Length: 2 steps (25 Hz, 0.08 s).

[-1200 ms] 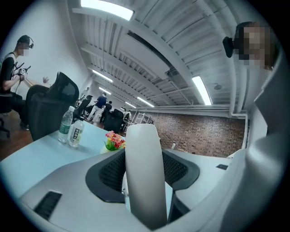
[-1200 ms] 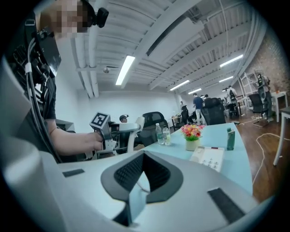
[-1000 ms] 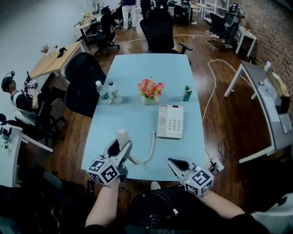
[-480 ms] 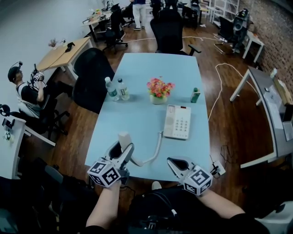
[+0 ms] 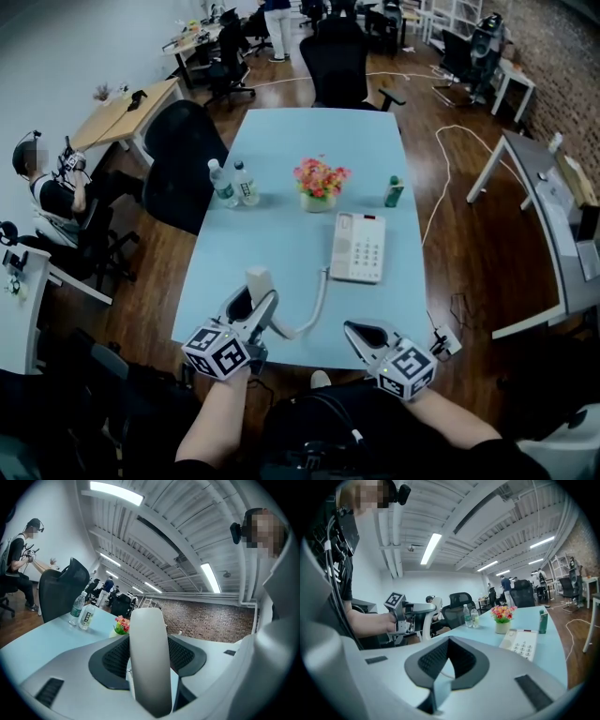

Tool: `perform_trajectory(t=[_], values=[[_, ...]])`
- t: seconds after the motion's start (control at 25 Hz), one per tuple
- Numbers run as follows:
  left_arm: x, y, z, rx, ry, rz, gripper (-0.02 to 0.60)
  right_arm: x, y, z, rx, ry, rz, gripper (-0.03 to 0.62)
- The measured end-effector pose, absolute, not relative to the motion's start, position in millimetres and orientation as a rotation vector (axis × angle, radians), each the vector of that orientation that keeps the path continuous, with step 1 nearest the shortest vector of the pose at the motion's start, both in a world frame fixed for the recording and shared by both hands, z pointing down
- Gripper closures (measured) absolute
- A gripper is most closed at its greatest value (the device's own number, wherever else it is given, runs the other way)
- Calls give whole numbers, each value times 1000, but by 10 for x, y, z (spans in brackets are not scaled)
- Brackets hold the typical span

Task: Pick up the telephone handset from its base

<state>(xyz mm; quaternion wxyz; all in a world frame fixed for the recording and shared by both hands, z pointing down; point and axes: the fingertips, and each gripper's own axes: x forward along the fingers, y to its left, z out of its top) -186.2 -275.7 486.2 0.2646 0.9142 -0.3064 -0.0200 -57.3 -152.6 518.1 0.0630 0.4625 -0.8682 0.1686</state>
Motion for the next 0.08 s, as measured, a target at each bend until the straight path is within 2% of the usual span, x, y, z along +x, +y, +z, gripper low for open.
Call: perform_trajectory(t=[0.08], values=[[-1831,-2755,4858,2478,-824,-49,341,-554,-1513,5181,1402,-2621,507,579]])
